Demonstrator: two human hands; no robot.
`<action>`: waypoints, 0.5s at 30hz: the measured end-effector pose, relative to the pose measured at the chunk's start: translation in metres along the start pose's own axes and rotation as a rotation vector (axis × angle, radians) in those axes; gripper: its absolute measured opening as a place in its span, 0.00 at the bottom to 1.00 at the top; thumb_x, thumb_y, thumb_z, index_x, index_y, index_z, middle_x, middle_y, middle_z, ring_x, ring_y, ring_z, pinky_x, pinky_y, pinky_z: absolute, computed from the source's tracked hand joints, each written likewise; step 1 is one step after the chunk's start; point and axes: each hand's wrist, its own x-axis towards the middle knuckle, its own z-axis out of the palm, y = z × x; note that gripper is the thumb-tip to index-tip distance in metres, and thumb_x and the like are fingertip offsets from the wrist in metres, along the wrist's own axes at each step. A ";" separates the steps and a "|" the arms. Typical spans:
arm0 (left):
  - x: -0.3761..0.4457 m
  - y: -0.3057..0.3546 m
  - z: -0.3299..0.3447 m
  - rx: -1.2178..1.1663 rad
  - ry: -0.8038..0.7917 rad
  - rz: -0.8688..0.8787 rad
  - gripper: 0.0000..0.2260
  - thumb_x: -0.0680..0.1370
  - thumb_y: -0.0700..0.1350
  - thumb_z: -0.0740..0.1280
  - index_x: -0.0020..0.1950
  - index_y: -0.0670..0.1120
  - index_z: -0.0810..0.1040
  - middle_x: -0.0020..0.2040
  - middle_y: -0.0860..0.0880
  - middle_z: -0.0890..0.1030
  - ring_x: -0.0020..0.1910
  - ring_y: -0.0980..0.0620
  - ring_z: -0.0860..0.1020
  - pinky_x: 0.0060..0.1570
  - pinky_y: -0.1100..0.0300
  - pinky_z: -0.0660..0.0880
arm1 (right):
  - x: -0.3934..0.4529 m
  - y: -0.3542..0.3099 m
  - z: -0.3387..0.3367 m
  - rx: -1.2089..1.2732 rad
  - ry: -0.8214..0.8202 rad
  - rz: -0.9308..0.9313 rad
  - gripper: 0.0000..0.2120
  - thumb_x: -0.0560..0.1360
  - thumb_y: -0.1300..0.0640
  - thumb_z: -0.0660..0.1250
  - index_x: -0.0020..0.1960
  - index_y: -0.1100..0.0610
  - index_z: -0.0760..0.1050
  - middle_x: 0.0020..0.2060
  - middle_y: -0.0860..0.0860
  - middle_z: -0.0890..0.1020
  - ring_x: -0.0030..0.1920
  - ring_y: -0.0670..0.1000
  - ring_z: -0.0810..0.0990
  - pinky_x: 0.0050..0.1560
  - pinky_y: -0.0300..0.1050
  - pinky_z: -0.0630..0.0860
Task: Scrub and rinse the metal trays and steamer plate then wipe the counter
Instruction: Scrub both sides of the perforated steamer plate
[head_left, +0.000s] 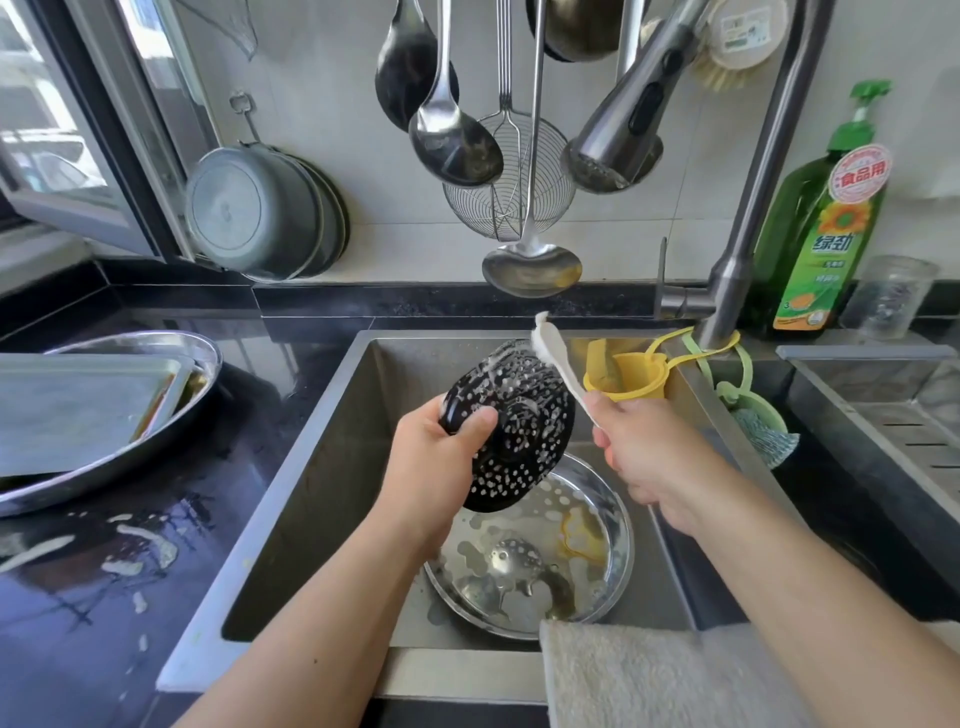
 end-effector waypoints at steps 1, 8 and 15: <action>0.000 0.000 0.000 0.001 0.000 0.002 0.06 0.83 0.39 0.68 0.54 0.46 0.84 0.48 0.47 0.88 0.51 0.47 0.87 0.49 0.52 0.83 | 0.000 0.002 0.001 -0.026 0.023 -0.034 0.24 0.83 0.41 0.57 0.36 0.56 0.72 0.24 0.48 0.67 0.23 0.48 0.61 0.25 0.41 0.57; 0.000 -0.002 0.000 -0.008 -0.007 -0.012 0.06 0.83 0.38 0.68 0.55 0.44 0.84 0.50 0.45 0.88 0.53 0.45 0.86 0.54 0.47 0.83 | -0.003 -0.003 0.001 -0.164 0.037 -0.122 0.25 0.84 0.42 0.57 0.35 0.56 0.72 0.25 0.48 0.70 0.26 0.50 0.66 0.31 0.43 0.62; 0.001 -0.002 0.000 -0.095 -0.001 -0.048 0.06 0.82 0.37 0.68 0.56 0.42 0.83 0.52 0.41 0.87 0.55 0.40 0.86 0.57 0.41 0.82 | -0.005 -0.007 0.003 -0.260 0.057 -0.136 0.24 0.85 0.45 0.55 0.38 0.58 0.73 0.29 0.51 0.72 0.31 0.52 0.69 0.33 0.46 0.63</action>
